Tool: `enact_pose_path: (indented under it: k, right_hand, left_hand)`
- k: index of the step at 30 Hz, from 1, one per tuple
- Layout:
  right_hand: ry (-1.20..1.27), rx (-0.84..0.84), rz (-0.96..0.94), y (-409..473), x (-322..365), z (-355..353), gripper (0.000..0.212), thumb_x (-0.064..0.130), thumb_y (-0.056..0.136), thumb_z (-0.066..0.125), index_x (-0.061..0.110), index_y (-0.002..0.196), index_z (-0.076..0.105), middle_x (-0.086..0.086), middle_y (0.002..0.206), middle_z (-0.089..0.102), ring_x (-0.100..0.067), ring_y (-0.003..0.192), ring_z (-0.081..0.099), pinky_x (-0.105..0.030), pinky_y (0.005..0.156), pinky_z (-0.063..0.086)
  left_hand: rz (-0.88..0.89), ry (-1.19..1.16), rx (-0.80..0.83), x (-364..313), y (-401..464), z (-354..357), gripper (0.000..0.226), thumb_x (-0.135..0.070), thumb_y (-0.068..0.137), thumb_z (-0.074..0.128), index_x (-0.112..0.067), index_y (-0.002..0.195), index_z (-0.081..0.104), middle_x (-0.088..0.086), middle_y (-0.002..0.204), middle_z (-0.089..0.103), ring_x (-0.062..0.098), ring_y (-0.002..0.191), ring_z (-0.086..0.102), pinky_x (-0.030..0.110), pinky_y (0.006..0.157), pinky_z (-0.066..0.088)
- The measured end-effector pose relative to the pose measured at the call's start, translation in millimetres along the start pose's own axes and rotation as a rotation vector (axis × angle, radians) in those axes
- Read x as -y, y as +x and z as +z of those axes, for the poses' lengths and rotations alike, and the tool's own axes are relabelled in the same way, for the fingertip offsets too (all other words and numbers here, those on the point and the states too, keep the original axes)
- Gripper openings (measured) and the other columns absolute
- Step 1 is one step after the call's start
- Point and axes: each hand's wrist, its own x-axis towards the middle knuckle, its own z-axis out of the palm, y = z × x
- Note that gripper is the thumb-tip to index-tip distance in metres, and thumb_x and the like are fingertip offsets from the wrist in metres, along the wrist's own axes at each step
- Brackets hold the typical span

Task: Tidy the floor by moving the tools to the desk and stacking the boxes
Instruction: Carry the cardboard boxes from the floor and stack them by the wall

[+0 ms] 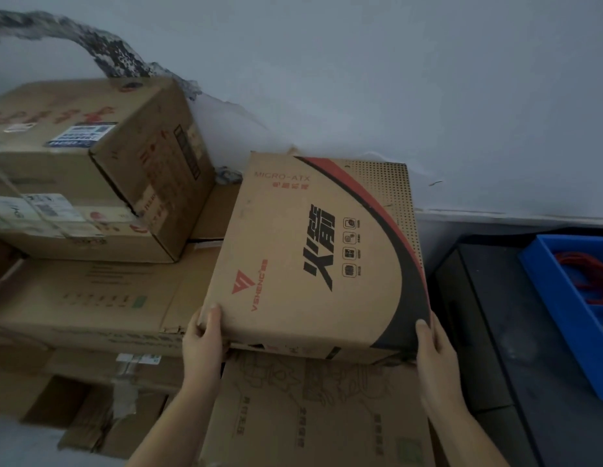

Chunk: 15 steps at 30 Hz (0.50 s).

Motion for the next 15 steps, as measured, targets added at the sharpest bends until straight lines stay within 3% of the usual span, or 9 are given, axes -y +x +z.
enact_pose_path:
  k: [5,12,15]
  right_hand:
    - [-0.041,0.012,0.039,-9.1,-8.9,-3.2,0.042,0.030,0.099,0.044,0.024,0.141,0.043,0.004,0.129,0.053,-0.014,0.116,0.050,-0.031,0.096,0.041]
    - [-0.044,0.039,0.072,16.6,-10.2,6.0,0.042,0.029,0.100,0.042,0.023,0.142,0.040,0.005,0.125,0.052,-0.010,0.107,0.051,-0.022,0.084,0.041]
    - [-0.049,0.044,0.085,36.1,-9.8,7.4,0.043,0.030,0.100,0.041,0.023,0.143,0.038,0.003,0.126,0.051,-0.015,0.113,0.050,-0.031,0.094,0.043]
  left_hand:
    - [-0.064,-0.013,-0.036,21.9,-5.0,-10.5,0.057,-0.038,0.093,0.053,-0.013,0.142,0.038,0.010,0.136,0.048,0.030,0.119,0.051,0.047,0.100,0.045]
    - [-0.026,0.101,-0.008,14.2,14.7,10.2,0.061,-0.047,0.092,0.050,-0.017,0.143,0.032,0.010,0.138,0.044,0.032,0.121,0.047,0.052,0.100,0.042]
    - [-0.009,0.139,0.012,15.6,15.3,16.6,0.056,-0.045,0.094,0.047,-0.016,0.139,0.036,0.011,0.133,0.046,0.032,0.119,0.048,0.052,0.100,0.042]
